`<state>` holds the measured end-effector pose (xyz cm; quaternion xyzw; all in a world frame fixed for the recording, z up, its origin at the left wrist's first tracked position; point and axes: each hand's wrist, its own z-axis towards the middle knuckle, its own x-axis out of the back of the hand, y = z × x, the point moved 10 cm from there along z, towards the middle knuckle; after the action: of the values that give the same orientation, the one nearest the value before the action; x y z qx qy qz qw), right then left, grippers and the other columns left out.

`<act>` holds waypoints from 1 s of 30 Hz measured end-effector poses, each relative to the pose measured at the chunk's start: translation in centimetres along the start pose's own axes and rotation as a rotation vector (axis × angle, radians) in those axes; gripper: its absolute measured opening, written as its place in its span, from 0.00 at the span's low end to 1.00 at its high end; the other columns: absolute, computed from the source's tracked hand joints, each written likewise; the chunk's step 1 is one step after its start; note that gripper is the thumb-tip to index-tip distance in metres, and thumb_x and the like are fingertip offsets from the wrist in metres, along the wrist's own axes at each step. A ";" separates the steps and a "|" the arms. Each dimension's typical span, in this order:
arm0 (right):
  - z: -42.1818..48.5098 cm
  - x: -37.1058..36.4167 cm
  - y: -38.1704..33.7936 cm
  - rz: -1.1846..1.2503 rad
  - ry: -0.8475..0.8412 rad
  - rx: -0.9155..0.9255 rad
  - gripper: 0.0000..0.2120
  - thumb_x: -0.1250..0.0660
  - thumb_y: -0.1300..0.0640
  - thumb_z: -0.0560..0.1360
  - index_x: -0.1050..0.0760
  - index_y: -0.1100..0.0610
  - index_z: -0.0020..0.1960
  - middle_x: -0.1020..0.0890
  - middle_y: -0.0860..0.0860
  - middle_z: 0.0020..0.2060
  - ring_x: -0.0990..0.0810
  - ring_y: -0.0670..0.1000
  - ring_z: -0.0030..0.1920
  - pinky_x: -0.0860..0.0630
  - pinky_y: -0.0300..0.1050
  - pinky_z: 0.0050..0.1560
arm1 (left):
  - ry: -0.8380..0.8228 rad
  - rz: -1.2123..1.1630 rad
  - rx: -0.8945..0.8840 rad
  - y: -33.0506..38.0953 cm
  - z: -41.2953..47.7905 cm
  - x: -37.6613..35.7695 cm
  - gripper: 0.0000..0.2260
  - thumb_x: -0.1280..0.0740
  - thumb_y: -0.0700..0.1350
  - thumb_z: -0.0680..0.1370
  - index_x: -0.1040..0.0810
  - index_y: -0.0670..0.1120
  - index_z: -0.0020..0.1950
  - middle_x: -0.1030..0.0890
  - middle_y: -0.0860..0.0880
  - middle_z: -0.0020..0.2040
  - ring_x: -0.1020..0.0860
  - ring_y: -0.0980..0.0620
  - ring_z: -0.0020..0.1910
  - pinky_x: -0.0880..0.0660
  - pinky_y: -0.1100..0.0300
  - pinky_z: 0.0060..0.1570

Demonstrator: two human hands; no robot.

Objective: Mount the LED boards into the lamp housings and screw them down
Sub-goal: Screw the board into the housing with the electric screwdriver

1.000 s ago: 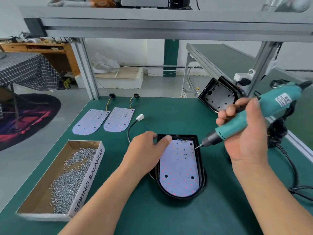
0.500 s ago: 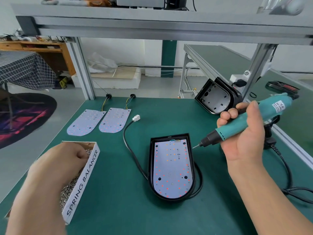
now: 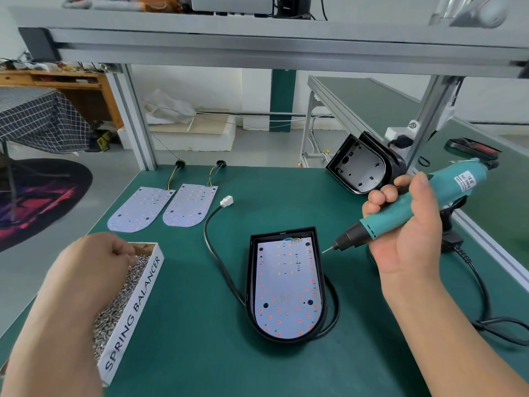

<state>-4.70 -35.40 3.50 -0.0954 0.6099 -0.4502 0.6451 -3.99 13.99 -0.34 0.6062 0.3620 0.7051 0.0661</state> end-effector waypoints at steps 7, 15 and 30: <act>0.1 -0.1 0.0 -0.006 -0.006 0.000 0.10 0.31 0.49 0.83 0.24 0.53 0.47 0.26 0.49 0.38 0.24 0.50 0.39 0.24 0.41 0.43 | -0.032 -0.085 -0.035 0.3 -0.3 0.1 0.22 0.24 0.37 0.76 0.15 0.67 0.38 0.16 0.47 0.33 0.20 0.39 0.33 0.19 0.46 0.41; 0.0 -0.4 0.1 -0.013 -0.023 -0.008 0.08 0.32 0.51 0.83 0.23 0.52 0.45 0.25 0.48 0.37 0.23 0.49 0.39 0.24 0.41 0.41 | 0.004 -0.038 0.040 -0.5 -0.1 0.0 0.14 0.33 0.37 0.81 0.16 0.50 0.38 0.18 0.47 0.26 0.17 0.41 0.31 0.19 0.51 0.42; -2.4 -3.2 0.6 0.127 -0.064 -0.040 0.12 0.33 0.48 0.84 0.24 0.55 0.47 0.27 0.49 0.38 0.24 0.50 0.39 0.25 0.41 0.41 | -0.430 -0.766 -0.381 14.0 -10.0 -5.5 0.04 0.27 0.39 0.78 0.18 0.49 0.50 0.11 0.47 0.43 0.12 0.48 0.40 0.19 0.62 0.35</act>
<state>-6.00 -31.79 4.80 -0.0837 0.6028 -0.3930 0.6893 -6.77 -3.45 3.42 0.5384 0.4016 0.5425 0.5046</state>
